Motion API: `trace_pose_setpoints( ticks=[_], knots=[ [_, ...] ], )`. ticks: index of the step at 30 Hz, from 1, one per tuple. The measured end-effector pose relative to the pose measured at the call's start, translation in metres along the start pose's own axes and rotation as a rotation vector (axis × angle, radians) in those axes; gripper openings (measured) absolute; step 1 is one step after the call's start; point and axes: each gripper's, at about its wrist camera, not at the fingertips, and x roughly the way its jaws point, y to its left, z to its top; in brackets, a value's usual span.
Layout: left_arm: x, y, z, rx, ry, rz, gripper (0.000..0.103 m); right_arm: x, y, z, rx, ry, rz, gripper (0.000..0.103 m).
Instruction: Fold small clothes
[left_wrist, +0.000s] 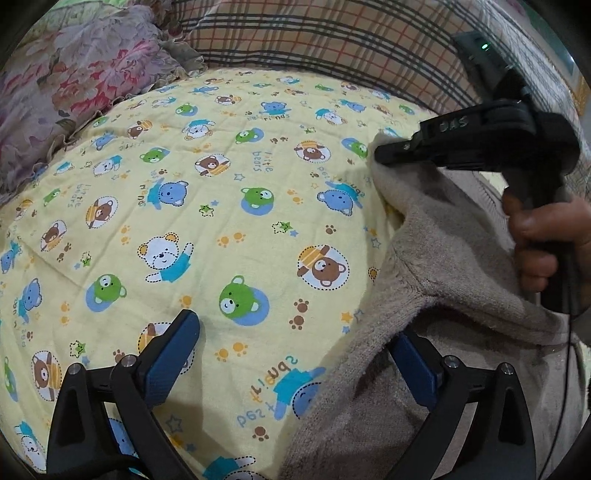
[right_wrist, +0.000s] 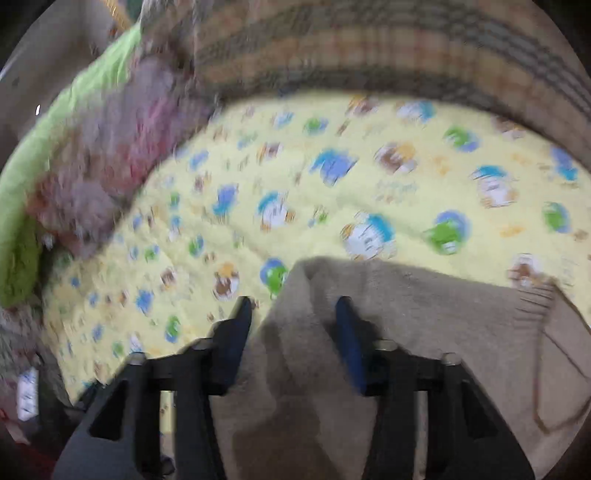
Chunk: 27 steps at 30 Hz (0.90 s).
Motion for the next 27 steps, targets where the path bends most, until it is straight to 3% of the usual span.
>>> trace_pose_setpoints(
  ticks=[5,8,10,13,14,15,20,25,27],
  knots=[
    [-0.004,0.008,-0.001,-0.054,-0.020,-0.019,0.099,-0.002,-0.003,0.017,0.065,-0.155,0.056,0.007],
    [-0.006,0.014,-0.001,-0.086,-0.026,-0.024,0.099,0.015,-0.003,0.016,0.085,-0.165,0.016,0.007],
    [-0.006,0.015,-0.001,-0.095,-0.028,-0.019,0.099,0.017,-0.005,0.016,0.115,-0.163,0.033,0.009],
    [-0.007,0.017,0.000,-0.106,-0.027,-0.018,0.099,-0.017,-0.015,0.007,0.200,-0.223,0.046,0.028],
    [-0.007,0.019,0.000,-0.111,-0.026,-0.018,0.099,-0.036,-0.017,0.000,0.217,-0.266,0.047,0.043],
    [-0.007,0.020,0.000,-0.114,-0.025,-0.017,0.099,-0.058,-0.019,-0.010,0.227,-0.315,0.042,0.051],
    [-0.010,0.021,0.000,-0.123,-0.019,-0.006,0.099,-0.149,-0.036,-0.091,0.351,-0.443,-0.016,0.053],
    [-0.023,0.020,-0.005,-0.103,0.000,0.035,0.097,-0.195,-0.063,-0.196,0.491,-0.434,-0.140,0.053],
    [-0.039,0.018,-0.005,-0.099,-0.026,-0.012,0.097,-0.210,-0.076,-0.233,0.537,-0.426,-0.195,0.053]
  ],
)
